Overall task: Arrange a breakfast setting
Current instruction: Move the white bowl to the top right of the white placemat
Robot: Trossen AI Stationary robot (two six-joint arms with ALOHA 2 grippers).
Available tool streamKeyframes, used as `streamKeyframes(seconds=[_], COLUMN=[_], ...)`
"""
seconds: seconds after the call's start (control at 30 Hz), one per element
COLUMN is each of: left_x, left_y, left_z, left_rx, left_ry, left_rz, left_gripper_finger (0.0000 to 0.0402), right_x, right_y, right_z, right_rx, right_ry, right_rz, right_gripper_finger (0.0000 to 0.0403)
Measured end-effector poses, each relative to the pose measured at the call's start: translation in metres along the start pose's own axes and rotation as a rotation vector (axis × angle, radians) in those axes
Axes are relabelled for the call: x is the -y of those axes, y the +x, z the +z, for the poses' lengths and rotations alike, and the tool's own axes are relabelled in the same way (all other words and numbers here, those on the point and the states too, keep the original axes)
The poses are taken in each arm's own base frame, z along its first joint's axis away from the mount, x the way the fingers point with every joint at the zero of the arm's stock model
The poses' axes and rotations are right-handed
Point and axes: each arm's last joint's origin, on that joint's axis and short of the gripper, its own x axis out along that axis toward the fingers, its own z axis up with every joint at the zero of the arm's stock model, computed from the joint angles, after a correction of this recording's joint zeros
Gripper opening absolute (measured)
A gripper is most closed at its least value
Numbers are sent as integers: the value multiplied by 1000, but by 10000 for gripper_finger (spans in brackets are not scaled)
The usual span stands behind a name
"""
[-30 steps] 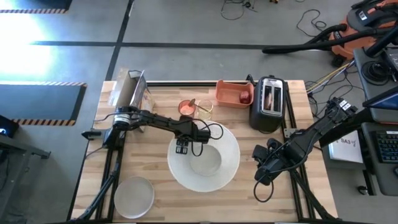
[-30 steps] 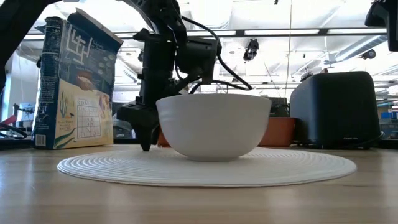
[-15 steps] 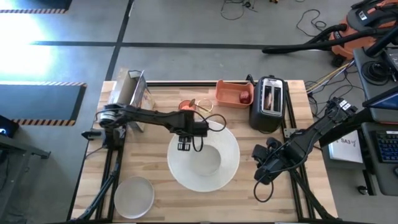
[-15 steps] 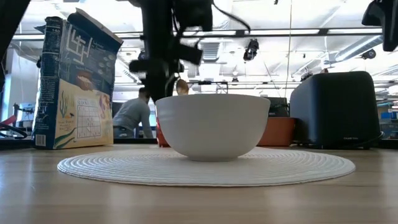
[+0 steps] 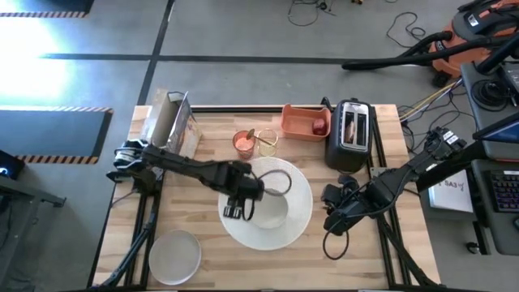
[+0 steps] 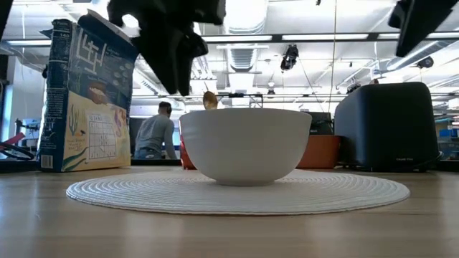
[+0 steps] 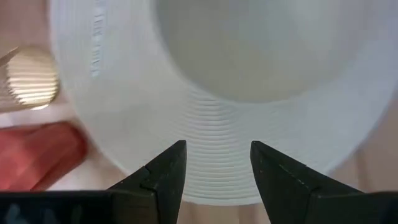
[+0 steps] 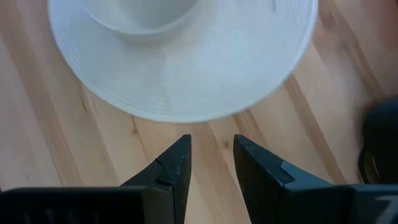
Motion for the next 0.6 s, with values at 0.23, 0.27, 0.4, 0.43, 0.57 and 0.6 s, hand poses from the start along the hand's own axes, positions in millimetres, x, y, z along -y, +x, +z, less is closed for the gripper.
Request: streamKeyframes(seconds=[0.23,0.27,0.4,0.43,0.57,0.6], left_x=[41,46,64,68,79,82], left_y=[-9,-10,-14,-14,-18,-19], left_z=[0,0,-1,-2,-4,-4], left_rx=[37,44,67,70,80,81], left_ry=[54,56,84,86,30,16], left_rz=[-26,-30,-42,-45,-57,-59], left_gripper_finger=[164,164,164,164,164,164], right_x=[6,7,10,10,12,12], right_y=[5,7,18,22,34,37], right_z=[11,13,22,24,32,33], right_rx=[18,19,37,40,32,23], right_ry=[-73,-86,-141,-162,-244,-267], right_rz=[-8,-14,-28,-31,-56,-65], right_gripper_finger=[109,109,109,109,109,109])
